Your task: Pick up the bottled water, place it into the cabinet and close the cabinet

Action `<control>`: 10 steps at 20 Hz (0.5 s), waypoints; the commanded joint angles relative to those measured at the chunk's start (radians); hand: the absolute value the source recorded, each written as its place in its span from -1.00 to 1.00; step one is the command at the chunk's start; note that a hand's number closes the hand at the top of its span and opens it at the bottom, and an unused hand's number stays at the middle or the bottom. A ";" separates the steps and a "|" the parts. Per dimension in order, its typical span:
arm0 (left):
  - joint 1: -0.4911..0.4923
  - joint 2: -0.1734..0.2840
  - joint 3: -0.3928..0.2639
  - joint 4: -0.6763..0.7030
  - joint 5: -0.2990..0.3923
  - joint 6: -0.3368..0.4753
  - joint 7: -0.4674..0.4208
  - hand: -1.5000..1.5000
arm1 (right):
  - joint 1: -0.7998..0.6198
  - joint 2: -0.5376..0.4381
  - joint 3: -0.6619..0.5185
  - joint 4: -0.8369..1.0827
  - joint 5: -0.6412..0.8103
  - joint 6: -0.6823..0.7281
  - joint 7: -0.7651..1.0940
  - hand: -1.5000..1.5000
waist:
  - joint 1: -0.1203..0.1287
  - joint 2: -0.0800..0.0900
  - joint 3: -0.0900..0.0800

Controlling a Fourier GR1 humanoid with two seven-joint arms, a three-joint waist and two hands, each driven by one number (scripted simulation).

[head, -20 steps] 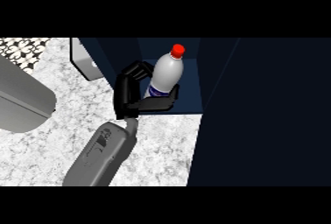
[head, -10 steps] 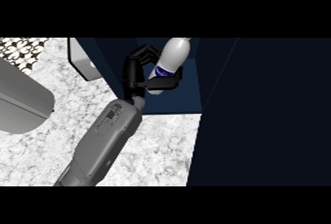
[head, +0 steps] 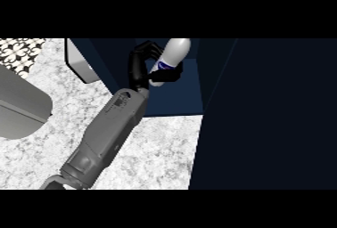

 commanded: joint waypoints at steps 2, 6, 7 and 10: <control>-0.066 0.001 0.017 0.161 -0.056 0.062 -0.021 1.00 | 0.056 -0.028 0.027 -0.105 0.039 -0.002 -0.005 -1.00 | -0.001 0.000 0.000; -0.072 -0.002 0.032 0.255 0.013 0.066 -0.100 1.00 | 0.028 -0.001 0.021 -0.030 0.008 0.005 -0.046 -1.00 | -0.019 0.009 0.000; -0.098 0.005 0.074 0.283 -0.020 0.040 -0.097 1.00 | 0.049 -0.045 -0.017 -0.130 -0.013 0.011 0.019 -1.00 | -0.006 0.006 0.000; -0.135 0.014 0.100 0.336 -0.012 0.029 -0.101 1.00 | 0.070 -0.051 0.013 -0.074 -0.014 0.029 -0.051 -1.00 | -0.007 0.007 0.000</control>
